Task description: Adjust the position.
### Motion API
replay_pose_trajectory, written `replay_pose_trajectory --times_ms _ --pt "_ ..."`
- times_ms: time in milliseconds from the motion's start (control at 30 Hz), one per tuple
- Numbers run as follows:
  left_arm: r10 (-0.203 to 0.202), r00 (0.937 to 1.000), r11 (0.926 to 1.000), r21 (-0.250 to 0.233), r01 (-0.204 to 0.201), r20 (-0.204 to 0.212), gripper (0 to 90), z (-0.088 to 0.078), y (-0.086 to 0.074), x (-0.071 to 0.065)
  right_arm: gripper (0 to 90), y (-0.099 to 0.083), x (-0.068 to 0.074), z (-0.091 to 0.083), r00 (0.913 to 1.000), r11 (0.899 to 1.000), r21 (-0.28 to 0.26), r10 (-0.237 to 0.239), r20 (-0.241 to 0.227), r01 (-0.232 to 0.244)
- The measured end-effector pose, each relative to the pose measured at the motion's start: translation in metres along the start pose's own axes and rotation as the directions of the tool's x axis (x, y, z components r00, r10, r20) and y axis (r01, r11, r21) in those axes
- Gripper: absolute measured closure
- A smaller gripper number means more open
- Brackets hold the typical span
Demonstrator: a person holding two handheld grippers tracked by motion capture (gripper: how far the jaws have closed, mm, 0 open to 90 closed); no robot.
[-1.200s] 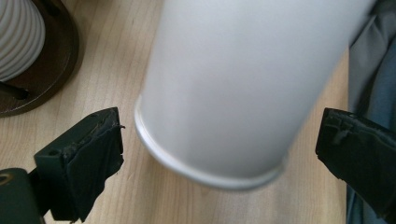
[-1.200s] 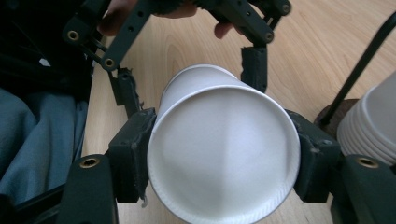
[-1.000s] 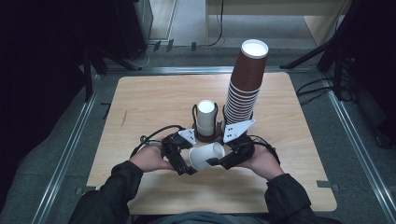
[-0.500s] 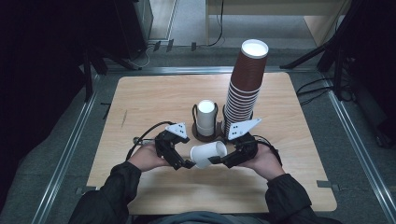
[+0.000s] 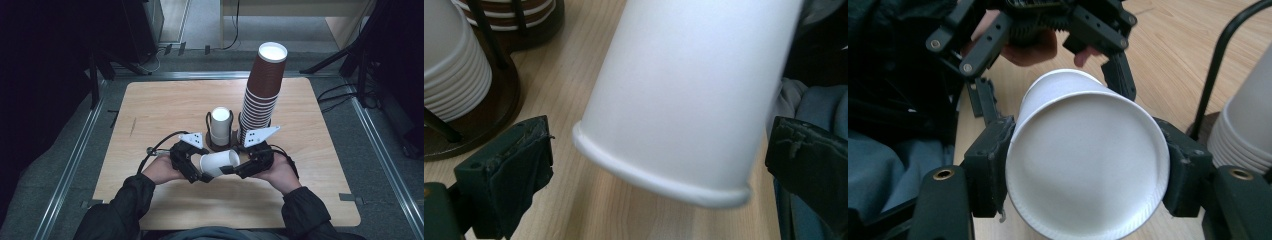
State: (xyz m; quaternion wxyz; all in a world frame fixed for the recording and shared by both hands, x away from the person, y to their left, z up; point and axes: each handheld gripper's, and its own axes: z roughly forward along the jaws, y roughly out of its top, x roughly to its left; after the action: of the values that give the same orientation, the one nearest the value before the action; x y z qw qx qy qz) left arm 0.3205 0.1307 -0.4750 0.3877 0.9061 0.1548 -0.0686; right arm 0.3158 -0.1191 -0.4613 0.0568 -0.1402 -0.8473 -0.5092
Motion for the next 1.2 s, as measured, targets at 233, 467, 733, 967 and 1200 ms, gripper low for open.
replay_pose_trajectory --times_ms 233,467,733,967,1200 --pt "-0.009 0.9994 1.0 -0.001 0.009 0.033 0.0 0.004 0.004 -0.003 33.6 0.003 0.001 0.001 0.9996 0.999 -0.051 0.015 -0.026 -0.016" --pt "0.039 0.9989 0.9983 0.045 -0.038 -0.025 1.1 0.008 0.008 -0.011 33.6 0.003 0.001 0.0 0.9985 0.997 -0.075 0.028 -0.047 -0.032" --pt "0.012 0.9999 0.9999 -0.007 -0.012 0.0 20.2 0.001 0.01 -0.009 33.8 0.004 0.001 -0.002 0.9972 0.994 -0.098 0.039 -0.063 -0.045" --pt "0.003 0.9997 0.9999 0.013 -0.004 0.026 23.5 -0.001 0.01 -0.006 34.1 0.004 0.0 0.0 0.9967 0.994 -0.093 0.043 -0.069 -0.049" --pt "-0.018 0.9995 0.9998 0.009 0.018 0.026 25.2 -0.01 0.008 -0.003 24.0 0.004 -0.001 -0.002 0.9965 0.993 -0.099 0.054 -0.064 -0.06"
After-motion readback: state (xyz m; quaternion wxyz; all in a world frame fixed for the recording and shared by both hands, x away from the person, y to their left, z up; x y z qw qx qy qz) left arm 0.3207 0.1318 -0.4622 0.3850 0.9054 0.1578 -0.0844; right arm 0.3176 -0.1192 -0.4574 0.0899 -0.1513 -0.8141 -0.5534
